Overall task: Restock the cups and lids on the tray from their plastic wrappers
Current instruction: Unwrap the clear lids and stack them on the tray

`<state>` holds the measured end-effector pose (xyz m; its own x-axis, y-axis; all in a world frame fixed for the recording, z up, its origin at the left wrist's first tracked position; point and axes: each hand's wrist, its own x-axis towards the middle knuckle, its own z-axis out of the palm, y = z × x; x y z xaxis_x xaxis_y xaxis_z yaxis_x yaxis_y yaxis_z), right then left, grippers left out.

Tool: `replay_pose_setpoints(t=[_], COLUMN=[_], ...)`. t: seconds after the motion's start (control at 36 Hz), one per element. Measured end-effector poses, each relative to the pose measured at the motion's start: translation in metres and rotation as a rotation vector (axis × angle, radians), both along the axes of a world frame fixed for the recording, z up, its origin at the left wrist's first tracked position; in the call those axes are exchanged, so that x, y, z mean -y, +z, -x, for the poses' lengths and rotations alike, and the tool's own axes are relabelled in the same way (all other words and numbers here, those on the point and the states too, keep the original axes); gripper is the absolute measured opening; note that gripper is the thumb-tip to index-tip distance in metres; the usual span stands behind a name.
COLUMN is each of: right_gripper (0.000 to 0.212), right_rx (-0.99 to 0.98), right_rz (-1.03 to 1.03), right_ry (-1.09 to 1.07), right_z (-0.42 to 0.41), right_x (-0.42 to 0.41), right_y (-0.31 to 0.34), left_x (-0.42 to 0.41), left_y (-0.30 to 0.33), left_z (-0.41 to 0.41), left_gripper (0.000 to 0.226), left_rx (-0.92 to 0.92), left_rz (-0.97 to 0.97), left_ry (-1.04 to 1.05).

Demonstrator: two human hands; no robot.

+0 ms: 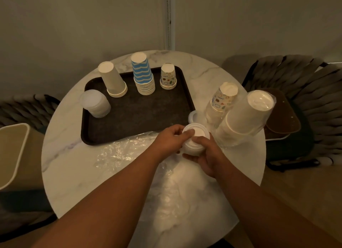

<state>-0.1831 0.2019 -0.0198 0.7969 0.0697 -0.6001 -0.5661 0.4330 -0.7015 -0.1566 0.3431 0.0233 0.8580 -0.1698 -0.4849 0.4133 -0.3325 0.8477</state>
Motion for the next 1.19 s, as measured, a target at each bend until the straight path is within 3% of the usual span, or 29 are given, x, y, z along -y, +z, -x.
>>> replay_pose_setpoints(t=[0.08,0.17,0.25,0.44,0.56,0.64,0.72,0.94,1.0,1.06,1.11,1.19], right_gripper=[0.05,0.064,0.071,0.069,0.057,0.046,0.057,0.074,0.07,0.05,0.034,0.032], right_rx=[-0.017,-0.048,-0.075,-0.047,-0.016,0.006,0.029,0.046,0.031,0.024,0.015,-0.011], right_rz=[-0.05,-0.064,-0.079,-0.031,-0.008,0.013,0.011,-0.054,-0.029,0.022,0.062,0.087], right_ry=[-0.031,-0.042,-0.042,-0.028,-0.042,-0.058,-0.047,-0.032,-0.027,-0.007,0.02,0.064], right_z=[0.001,0.002,0.002,-0.003,-0.002,-0.003,-0.004,-0.012,-0.021,-0.031,-0.041,-0.054], right_x=[0.004,0.006,0.008,0.011,0.015,0.016,0.015,0.006,-0.004,-0.018,-0.035,-0.061], right_y=[0.0,0.001,0.0,-0.001,0.002,0.009,0.017,0.045,0.051,0.056,0.06,0.063], left_x=[-0.001,0.002,0.008,0.033,0.041,0.042,0.035,-0.016,-0.036,-0.054,-0.07,-0.09], left_y=[0.005,0.001,-0.006,-0.032,-0.039,-0.039,-0.032,0.021,0.039,0.055,0.063,0.069], left_z=[-0.009,-0.029,-0.053,-0.088,-0.094,-0.096,-0.098,-0.094,-0.085,-0.075,-0.065,-0.054], left_gripper=[0.037,0.037,0.029,0.053,0.037,0.023,0.015,0.024,0.028,0.033,0.034,0.027], left_rx=[0.145,0.289,0.28,0.167,0.166,0.15,0.126,0.053,0.03,0.019,0.062,0.178], left_rz=[-0.151,-0.295,-0.395,-0.459,-0.496,-0.399,-0.233,0.163,0.308,0.437,0.385,0.079], left_ry=[0.002,0.096,0.044,-0.055,-0.098,-0.044,0.074,0.327,0.29,0.209,0.119,0.062])
